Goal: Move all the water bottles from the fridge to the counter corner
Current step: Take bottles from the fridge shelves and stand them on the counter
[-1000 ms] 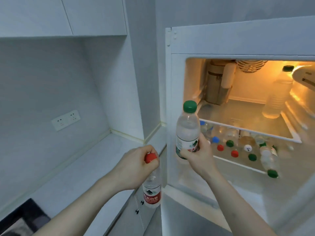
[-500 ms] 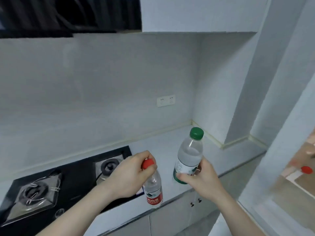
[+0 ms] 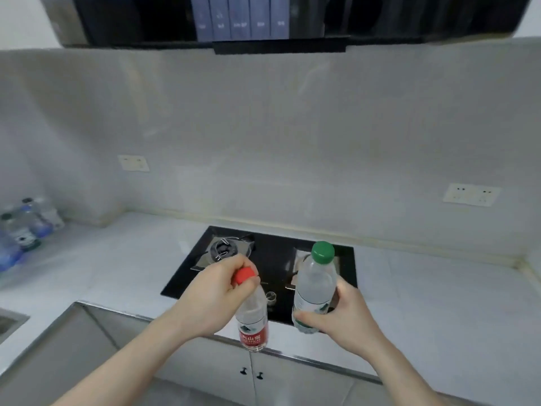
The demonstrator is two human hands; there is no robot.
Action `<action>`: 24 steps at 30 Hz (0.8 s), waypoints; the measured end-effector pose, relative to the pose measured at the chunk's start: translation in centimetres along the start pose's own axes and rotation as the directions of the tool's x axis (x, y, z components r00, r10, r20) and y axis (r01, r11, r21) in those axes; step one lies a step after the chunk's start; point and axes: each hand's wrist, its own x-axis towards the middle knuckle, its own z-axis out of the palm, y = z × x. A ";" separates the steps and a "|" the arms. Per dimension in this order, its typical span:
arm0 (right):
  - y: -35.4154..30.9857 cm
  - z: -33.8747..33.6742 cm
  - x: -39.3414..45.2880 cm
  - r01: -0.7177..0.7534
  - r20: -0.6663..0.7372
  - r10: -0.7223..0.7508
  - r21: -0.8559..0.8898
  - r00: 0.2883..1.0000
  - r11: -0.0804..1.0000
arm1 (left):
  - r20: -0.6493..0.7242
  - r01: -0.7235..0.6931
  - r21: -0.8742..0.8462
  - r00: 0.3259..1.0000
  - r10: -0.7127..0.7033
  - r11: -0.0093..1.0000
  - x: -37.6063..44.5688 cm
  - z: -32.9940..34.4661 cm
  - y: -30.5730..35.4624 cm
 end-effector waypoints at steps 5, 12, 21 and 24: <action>-3.1 7.0 3.1 0.083 0.122 -0.079 -0.025 0.989 0.996 | -0.108 0.073 0.039 0.992 -0.069 0.997 -2.9 -5.6 -4.9; -8.2 18.0 6.7 0.157 0.215 -0.145 -0.037 0.966 0.987 | -0.200 0.180 0.067 0.966 -0.164 0.981 -6.7 -14.2 -13.0; -13.3 32.0 10.1 0.177 0.271 -0.166 -0.015 0.948 0.984 | -0.278 0.295 0.113 0.926 -0.255 0.949 -10.7 -23.5 -23.1; -14.6 35.9 10.9 0.191 0.332 -0.178 -0.007 0.926 0.982 | -0.294 0.360 0.108 0.902 -0.316 0.927 -12.2 -25.6 -26.0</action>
